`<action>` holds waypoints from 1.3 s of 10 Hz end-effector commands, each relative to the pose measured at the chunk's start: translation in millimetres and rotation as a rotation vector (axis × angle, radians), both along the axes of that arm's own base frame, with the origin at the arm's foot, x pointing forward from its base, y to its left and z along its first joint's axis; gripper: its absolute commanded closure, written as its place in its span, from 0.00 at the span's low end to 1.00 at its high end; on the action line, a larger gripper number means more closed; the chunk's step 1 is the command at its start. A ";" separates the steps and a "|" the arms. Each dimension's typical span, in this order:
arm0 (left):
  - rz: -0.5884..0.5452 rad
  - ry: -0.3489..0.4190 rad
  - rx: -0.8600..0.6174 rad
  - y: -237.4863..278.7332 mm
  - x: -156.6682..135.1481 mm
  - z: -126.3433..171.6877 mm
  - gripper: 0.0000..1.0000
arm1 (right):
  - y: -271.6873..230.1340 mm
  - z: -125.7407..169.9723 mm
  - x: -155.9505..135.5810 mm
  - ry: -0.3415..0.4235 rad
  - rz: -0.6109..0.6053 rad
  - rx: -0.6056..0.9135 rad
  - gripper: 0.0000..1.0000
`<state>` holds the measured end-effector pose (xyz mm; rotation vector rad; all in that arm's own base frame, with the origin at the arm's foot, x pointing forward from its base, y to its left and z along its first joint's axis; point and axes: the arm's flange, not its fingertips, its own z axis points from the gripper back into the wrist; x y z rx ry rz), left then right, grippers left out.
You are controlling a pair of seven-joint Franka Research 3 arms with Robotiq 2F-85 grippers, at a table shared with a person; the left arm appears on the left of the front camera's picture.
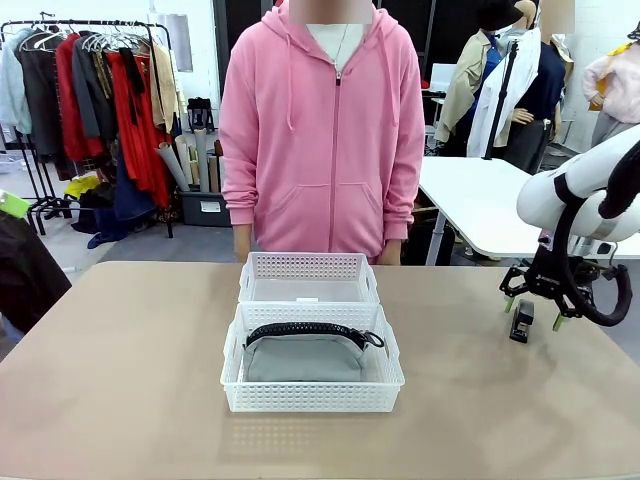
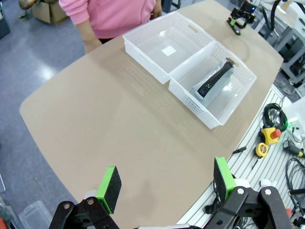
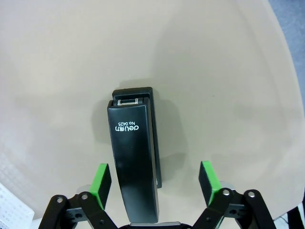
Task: Distribute items into two baskets.
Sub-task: Pick up the Stapler that the person points to.
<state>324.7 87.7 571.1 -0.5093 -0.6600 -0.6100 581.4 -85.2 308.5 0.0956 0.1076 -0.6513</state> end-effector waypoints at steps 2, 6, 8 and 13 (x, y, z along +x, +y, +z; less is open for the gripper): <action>-0.014 -0.016 -0.018 0.1 1.2 -0.6 0.00 | 4.7 -4.6 5.7 0.010 -0.010 -0.047 0.37; -0.014 -0.016 -0.018 0.1 1.2 -0.6 0.00 | 5.6 -4.0 4.6 0.015 0.008 -0.048 0.96; -0.014 -0.016 -0.018 0.1 1.2 -0.6 0.00 | 6.5 -6.7 1.4 0.008 0.013 -0.003 1.00; -0.014 -0.016 -0.018 0.1 1.2 -0.6 0.00 | 6.5 -6.7 1.4 0.008 0.013 -0.003 1.00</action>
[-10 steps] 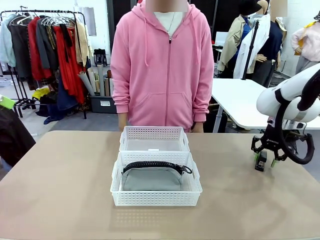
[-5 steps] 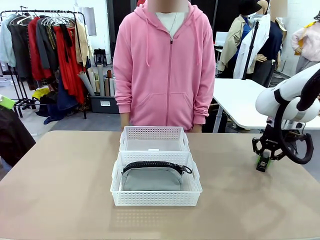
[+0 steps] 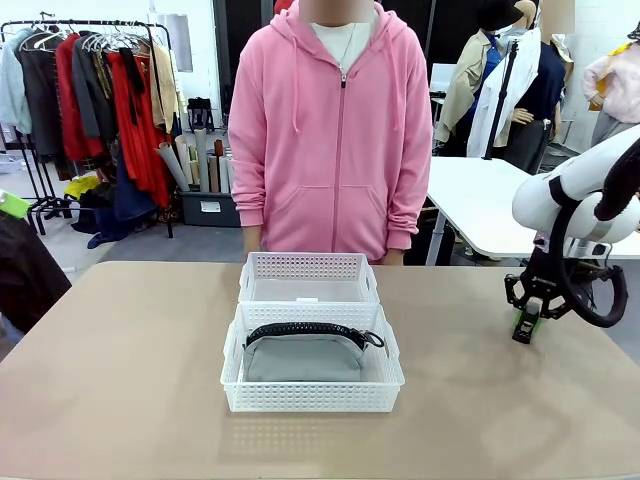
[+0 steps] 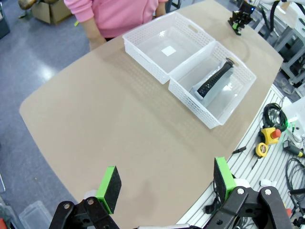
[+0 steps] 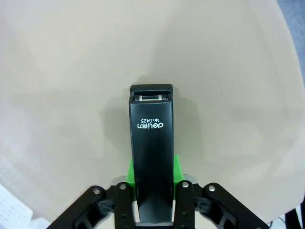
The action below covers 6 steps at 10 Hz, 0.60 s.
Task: Distribute items into two baskets.
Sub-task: Pick up the Stapler that the person points to.
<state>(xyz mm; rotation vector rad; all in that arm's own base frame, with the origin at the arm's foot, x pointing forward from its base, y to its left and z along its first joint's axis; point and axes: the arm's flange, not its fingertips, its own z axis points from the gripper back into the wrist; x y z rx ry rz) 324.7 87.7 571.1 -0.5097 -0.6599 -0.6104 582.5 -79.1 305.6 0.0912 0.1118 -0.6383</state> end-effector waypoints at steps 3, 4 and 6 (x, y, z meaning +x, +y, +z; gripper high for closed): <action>-0.014 -0.016 -0.018 0.1 1.2 -0.6 0.00 | 8.9 8.4 1.2 -0.008 0.117 -0.017 1.00; -0.014 -0.016 -0.018 0.1 1.2 -0.6 0.00 | 17.2 17.5 1.5 -0.001 0.248 -0.021 1.00; -0.014 -0.016 -0.018 0.1 1.2 -0.6 0.00 | 30.4 34.1 -1.2 0.004 0.434 -0.042 1.00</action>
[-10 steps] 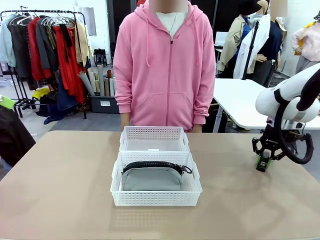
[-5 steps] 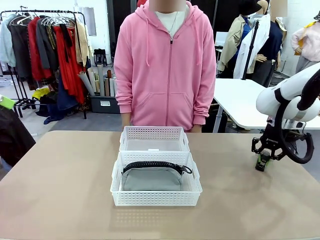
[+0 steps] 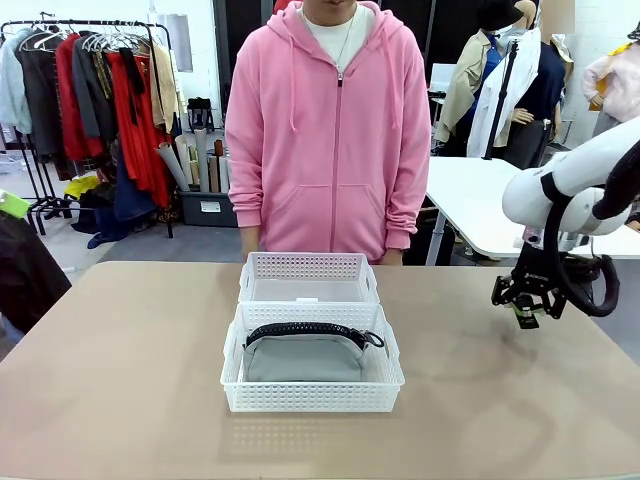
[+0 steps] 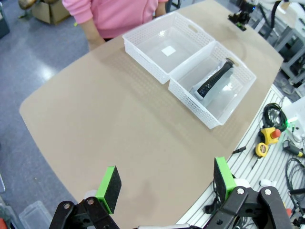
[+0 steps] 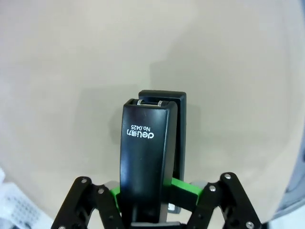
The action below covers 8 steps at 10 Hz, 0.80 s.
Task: Distribute items into two baskets.
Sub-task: Pick up the Stapler that the person points to.
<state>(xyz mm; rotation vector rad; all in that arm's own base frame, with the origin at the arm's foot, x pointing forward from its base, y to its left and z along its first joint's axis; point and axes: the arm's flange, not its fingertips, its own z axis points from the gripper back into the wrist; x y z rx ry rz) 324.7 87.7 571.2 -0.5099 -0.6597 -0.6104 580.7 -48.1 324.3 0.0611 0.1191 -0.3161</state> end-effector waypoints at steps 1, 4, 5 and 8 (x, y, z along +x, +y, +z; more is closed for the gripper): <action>-0.013 -0.016 -0.018 0.1 1.3 -0.6 0.00 | 6.4 23.3 -2.5 -0.002 0.171 -0.061 1.00; -0.013 -0.016 -0.018 0.1 1.3 -0.6 0.00 | 41.7 66.2 -38.1 -0.076 0.549 0.057 1.00; -0.013 -0.016 -0.018 0.1 1.3 -0.6 0.00 | 48.5 90.1 -53.6 -0.119 0.668 0.134 1.00; -0.013 -0.016 -0.018 0.1 1.3 -0.6 0.00 | 55.8 149.4 -84.4 -0.171 0.883 0.271 1.00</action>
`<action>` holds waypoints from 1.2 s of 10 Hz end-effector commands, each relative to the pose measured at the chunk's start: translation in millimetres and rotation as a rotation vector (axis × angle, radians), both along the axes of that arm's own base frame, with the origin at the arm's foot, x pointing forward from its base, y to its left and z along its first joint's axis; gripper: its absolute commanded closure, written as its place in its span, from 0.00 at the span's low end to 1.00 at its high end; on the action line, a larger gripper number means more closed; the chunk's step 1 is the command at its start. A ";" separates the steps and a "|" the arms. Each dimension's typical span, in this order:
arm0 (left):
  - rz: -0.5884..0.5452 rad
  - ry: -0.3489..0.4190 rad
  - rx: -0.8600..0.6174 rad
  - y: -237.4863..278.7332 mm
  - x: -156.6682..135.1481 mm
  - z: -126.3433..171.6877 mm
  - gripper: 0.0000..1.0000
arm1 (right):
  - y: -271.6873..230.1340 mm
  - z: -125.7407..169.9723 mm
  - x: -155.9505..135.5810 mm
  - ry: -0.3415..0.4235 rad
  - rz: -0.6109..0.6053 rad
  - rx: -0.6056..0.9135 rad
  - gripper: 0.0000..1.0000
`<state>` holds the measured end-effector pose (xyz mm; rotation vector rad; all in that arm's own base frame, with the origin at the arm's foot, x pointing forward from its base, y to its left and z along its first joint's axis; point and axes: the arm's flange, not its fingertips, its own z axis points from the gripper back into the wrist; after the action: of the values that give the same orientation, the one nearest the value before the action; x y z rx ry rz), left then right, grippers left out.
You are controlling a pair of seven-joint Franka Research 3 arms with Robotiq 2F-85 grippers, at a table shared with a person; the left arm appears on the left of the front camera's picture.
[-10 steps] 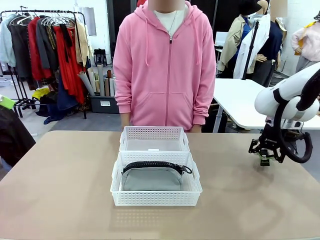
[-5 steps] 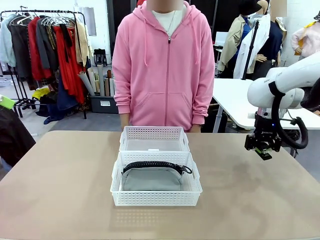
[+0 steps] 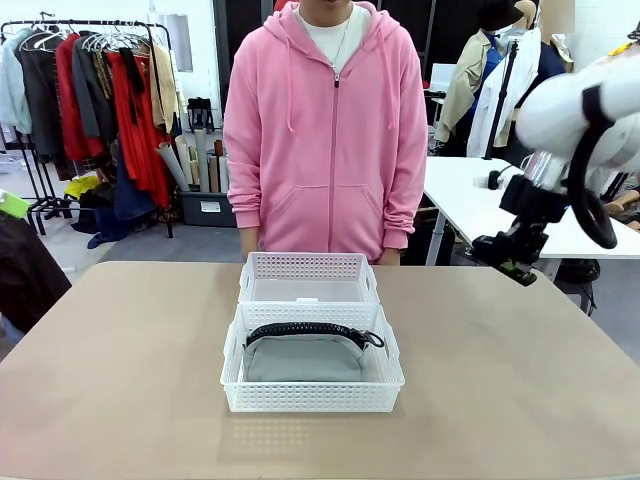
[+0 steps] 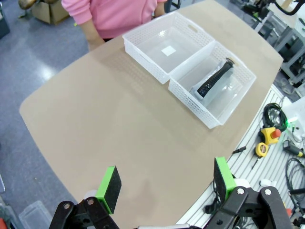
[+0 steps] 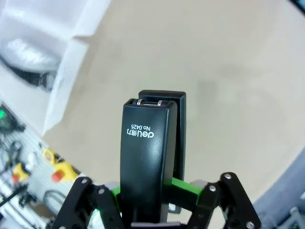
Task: Distribute items into two baskets.
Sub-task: Pick up the Stapler that the person points to.
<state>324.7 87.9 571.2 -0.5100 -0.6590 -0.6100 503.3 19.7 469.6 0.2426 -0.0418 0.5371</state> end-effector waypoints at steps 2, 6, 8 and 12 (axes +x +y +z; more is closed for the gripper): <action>-0.014 -0.017 -0.018 -0.1 1.2 -0.6 0.00 | 0.6 32.4 -17.0 0.070 0.156 -0.007 1.00; -0.014 -0.017 -0.018 -0.1 1.2 -0.6 0.00 | 30.5 73.0 -23.1 0.078 0.262 -0.139 1.00; -0.014 -0.017 -0.018 -0.1 1.2 -0.6 0.00 | 34.0 73.7 -16.7 0.091 0.294 -0.115 1.00; -0.014 -0.017 -0.018 -0.1 1.2 -0.6 0.00 | 32.9 71.5 -26.7 0.077 0.262 -0.126 1.00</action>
<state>324.8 88.0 571.1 -0.5105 -0.6585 -0.6098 478.9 53.8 539.2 0.1478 0.1049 0.7920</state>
